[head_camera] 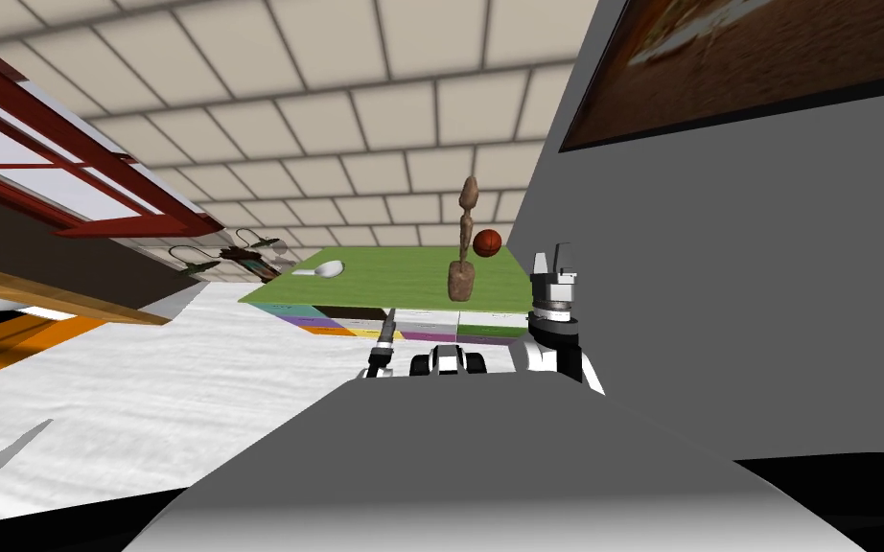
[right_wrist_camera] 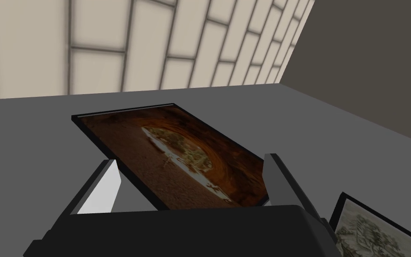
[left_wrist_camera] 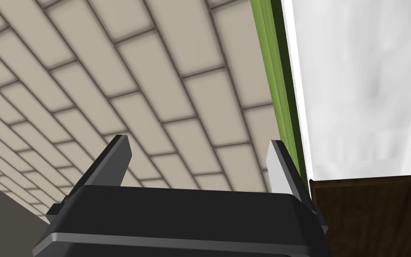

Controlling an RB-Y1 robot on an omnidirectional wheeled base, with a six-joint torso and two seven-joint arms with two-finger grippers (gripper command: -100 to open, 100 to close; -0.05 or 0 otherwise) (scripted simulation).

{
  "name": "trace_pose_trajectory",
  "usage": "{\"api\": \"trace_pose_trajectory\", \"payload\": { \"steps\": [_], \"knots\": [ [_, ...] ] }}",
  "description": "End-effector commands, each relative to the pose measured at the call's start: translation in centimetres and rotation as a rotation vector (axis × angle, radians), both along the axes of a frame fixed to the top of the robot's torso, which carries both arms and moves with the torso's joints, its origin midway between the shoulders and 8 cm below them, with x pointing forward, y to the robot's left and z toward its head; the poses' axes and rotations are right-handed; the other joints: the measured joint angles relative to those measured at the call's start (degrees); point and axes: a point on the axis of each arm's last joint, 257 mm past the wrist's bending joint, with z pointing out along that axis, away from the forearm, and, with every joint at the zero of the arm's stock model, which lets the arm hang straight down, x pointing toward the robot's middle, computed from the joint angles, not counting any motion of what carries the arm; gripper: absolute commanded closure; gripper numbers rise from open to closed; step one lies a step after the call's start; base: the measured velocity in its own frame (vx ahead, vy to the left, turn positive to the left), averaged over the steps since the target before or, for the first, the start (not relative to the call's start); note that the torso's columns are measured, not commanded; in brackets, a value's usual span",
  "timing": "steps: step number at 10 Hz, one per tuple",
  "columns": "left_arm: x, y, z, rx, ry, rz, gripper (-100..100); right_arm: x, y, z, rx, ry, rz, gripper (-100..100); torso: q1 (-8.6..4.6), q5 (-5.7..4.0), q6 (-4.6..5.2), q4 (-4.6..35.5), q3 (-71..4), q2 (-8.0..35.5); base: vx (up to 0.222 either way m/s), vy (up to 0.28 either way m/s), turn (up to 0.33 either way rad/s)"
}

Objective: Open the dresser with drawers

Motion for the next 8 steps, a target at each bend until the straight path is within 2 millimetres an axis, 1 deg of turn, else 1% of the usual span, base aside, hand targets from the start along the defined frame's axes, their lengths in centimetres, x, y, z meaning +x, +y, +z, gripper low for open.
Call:
{"api": "trace_pose_trajectory", "payload": {
  "steps": [1, 4, 5, 6, 7, 8],
  "knots": [
    [-0.6, -0.4, -1.7, -0.008, 0.032, -0.002, -100, 0.0, 0.0, 0.0, 0.000, 0.000, 0.000, 0, -0.04, 0.00, 0.01, 0.00, 0.00, -0.02, 0.043, -0.026, -0.004],
    [-1.2, -1.2, -3.5, -0.022, 0.065, -0.009, -100, 0.0, 0.0, 0.0, 0.000, 0.000, 0.000, 0, 0.01, 0.00, 0.00, 0.00, 0.01, 0.01, 0.040, -0.024, -0.007],
    [-1.4, -1.1, -3.9, -0.022, 0.078, -0.007, -100, 0.0, 0.0, 0.0, 0.000, 0.000, 0.000, 0, 0.02, 0.01, 0.01, 0.00, 0.00, -0.01, 0.043, -0.011, -0.004],
    [-1.4, -1.1, -3.9, -0.022, 0.078, -0.007, -100, 0.0, 0.0, 0.0, 0.000, 0.000, 0.000, 0, 0.03, 0.01, 0.00, 0.00, -0.01, -0.03, 0.024, -0.006, 0.002],
    [-1.7, -1.6, -4.7, -0.030, 0.091, -0.011, -100, 0.0, 0.0, 0.0, 0.000, 0.000, 0.000, 0, 0.03, 0.01, 0.01, 0.01, 0.01, 0.01, 0.032, -0.014, -0.007],
    [-1.9, -1.6, -4.9, -0.030, 0.099, -0.010, -100, 0.0, 0.0, 0.0, 0.000, 0.000, 0.000, 0, -0.03, 0.00, 0.01, 0.00, 0.00, -0.02, 0.030, -0.018, -0.005]
  ]
}}
